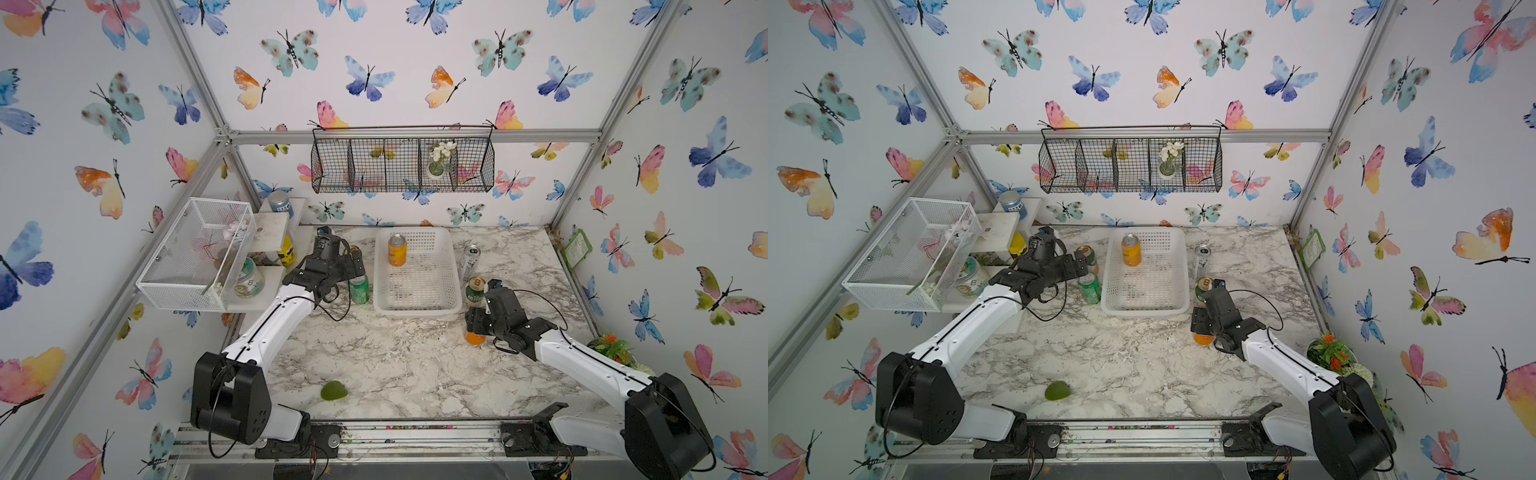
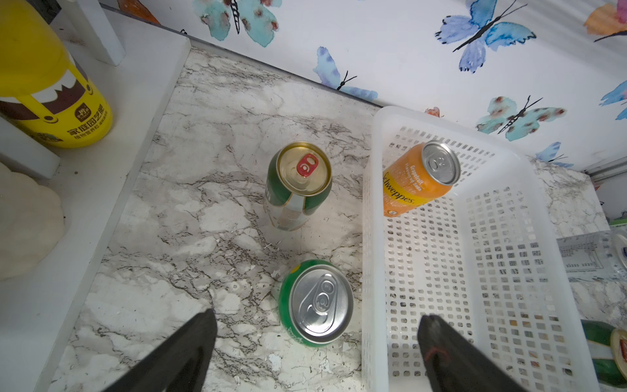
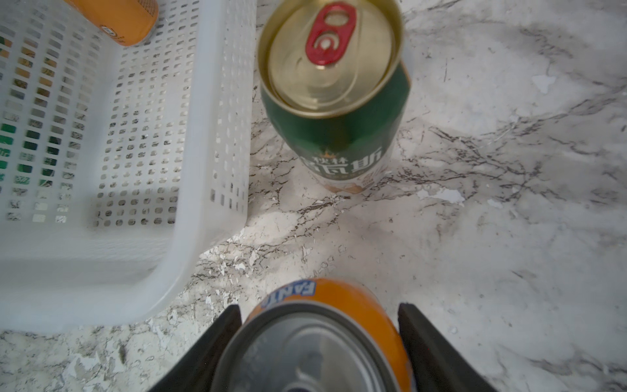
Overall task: Take out the drinks from the basket
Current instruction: Place the drink at the center of the board.
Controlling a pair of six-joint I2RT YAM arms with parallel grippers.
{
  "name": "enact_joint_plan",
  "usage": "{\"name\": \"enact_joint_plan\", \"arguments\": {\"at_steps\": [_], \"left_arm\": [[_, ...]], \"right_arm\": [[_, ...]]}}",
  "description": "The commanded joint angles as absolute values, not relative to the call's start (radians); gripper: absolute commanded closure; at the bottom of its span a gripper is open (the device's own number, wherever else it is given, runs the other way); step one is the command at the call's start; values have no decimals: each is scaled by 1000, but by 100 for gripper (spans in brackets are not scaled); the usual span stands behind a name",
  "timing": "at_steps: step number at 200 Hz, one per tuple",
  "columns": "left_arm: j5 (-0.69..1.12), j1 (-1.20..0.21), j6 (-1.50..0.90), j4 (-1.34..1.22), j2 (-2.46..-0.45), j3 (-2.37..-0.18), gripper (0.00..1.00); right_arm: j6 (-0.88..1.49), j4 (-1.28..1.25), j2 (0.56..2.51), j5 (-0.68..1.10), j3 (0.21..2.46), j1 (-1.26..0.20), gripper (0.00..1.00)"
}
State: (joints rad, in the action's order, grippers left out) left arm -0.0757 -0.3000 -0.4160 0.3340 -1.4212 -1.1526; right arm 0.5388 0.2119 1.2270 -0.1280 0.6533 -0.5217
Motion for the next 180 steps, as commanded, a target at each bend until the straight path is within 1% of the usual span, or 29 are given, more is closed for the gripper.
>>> {"name": "enact_joint_plan", "arguments": {"at_steps": [1, 23, 62, 97, 116, 137, 152, 180], "left_arm": [[-45, -294, -418, 331, -1424, -1147, 1], [-41, -294, -416, 331, -1425, -1146, 1], [-40, -295, -416, 331, -1422, -1147, 1], [-26, -294, -413, 317, -1412, -1137, 1], [20, -295, -404, 300, -1419, -1138, 1], [92, -296, -395, 300, -1460, -1173, 1], [109, -315, -400, 302, -1491, -1200, 1], [68, -383, -412, 313, -1573, -1288, 1]], "right_arm": [[555, 145, 1219, -109, 649, -525, 27], [554, 156, 1212, -117, 652, -525, 20], [563, 177, 1201, -138, 655, -525, 14], [587, 205, 1149, -199, 666, -525, 13], [580, 205, 1105, -250, 684, -525, 13], [544, 175, 1077, -256, 716, -525, 13], [526, 165, 1089, -256, 755, -525, 12], [482, 109, 1136, -255, 812, -525, 11]]}}
